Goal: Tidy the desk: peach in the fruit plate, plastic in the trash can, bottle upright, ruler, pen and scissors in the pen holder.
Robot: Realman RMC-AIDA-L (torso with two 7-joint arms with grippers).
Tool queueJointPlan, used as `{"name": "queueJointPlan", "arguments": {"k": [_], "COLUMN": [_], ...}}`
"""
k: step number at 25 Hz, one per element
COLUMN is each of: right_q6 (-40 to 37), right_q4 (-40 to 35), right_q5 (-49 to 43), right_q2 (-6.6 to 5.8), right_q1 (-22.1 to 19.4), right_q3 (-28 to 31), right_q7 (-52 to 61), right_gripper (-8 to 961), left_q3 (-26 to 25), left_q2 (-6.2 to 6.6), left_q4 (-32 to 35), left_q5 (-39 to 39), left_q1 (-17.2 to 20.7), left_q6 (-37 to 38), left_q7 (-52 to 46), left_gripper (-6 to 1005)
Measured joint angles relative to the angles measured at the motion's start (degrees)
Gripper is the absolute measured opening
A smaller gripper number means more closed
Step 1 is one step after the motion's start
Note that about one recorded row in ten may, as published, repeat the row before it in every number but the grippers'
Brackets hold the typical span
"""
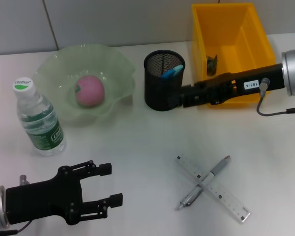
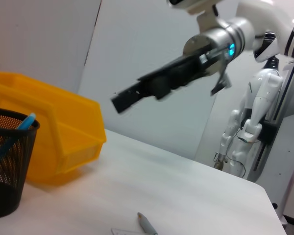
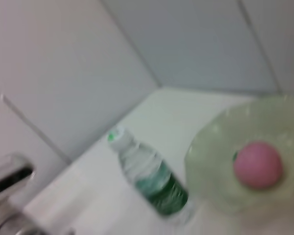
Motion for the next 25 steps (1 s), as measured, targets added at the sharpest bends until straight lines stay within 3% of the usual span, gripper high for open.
{"name": "queueJointPlan", "arguments": {"k": [5,12,25], "right_q6": [-8.0,-10.4,-0.4], "right_q4": [-3.2,-5.4,7.7], "right_q5": [-13.7,-29.4,-32.4], "right_q2": [-0.39,0.18,0.90], "right_q1": [7.6,15.0,22.5], "right_q3": [-1.9,-13.0,-28.3], "right_q7": [13.6,28.5,34.0], "right_gripper": [653,820,819], "left_q3": [0.2,3.2,5.0], "left_q2": [0.05,0.07,0.19], "left_q4": [0.1,1.4,3.1], "left_q5": [0.0,0.1,0.4], "left_q1": [-0.1,0.5,0.9], "left_q6": [-0.2,-1.6,-2.3], "left_q7": [-0.4,-0.3,0.2], "left_gripper": [787,786,785]}}
